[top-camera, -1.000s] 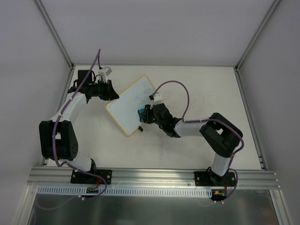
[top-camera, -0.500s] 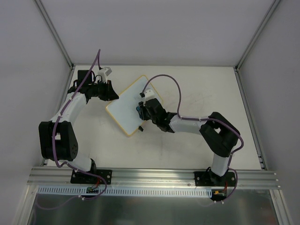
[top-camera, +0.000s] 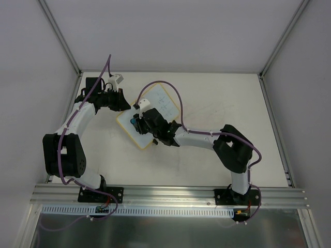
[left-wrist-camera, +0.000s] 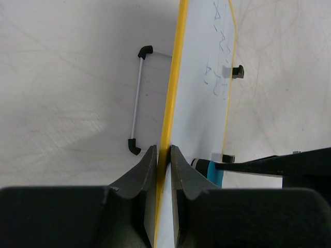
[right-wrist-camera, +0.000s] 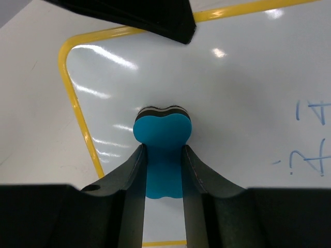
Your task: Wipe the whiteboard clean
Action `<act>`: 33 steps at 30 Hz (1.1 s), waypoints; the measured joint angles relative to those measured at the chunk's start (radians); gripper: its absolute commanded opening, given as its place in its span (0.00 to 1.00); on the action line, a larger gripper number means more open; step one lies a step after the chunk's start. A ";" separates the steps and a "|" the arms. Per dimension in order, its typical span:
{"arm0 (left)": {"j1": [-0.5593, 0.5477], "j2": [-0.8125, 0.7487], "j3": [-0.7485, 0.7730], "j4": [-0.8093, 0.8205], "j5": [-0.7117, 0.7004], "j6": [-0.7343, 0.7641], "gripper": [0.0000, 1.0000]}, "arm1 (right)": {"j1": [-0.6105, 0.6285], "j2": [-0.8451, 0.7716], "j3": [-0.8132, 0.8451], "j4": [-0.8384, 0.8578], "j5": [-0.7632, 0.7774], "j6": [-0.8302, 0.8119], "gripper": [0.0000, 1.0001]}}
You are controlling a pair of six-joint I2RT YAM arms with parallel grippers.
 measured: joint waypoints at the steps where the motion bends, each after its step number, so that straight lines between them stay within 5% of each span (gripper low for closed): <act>1: 0.000 0.000 0.000 0.000 0.000 0.002 0.00 | -0.005 0.000 -0.001 0.001 0.001 0.010 0.00; 17: -0.005 -0.005 0.000 -0.008 0.001 0.010 0.00 | -0.297 -0.078 -0.244 0.055 0.074 0.236 0.00; 33: -0.007 -0.012 0.000 -0.029 0.008 0.011 0.00 | -0.238 -0.069 -0.121 -0.040 0.053 0.156 0.00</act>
